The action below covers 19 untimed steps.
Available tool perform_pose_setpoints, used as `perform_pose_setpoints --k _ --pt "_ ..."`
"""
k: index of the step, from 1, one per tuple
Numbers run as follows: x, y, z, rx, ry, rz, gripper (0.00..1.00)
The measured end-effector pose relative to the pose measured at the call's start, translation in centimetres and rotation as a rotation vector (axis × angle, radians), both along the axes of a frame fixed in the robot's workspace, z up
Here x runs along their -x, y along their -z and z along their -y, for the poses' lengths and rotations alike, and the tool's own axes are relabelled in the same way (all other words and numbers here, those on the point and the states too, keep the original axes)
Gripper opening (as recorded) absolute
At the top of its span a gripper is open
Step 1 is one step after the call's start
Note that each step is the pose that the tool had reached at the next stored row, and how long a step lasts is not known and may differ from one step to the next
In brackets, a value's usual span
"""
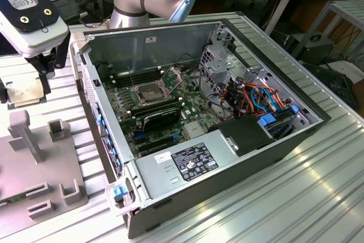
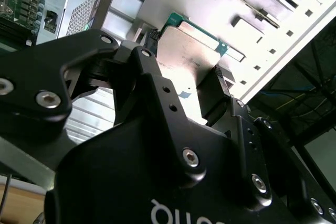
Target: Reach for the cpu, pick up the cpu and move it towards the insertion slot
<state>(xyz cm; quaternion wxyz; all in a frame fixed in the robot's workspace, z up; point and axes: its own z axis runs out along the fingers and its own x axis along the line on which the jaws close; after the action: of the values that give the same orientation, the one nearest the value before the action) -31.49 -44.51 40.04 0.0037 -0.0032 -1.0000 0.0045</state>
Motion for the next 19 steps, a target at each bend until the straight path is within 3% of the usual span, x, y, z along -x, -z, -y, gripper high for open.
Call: perform_pose_setpoints --k 19 --pt "-1.78 0.0 0.0 0.0006 0.0 0.0001 0.55"
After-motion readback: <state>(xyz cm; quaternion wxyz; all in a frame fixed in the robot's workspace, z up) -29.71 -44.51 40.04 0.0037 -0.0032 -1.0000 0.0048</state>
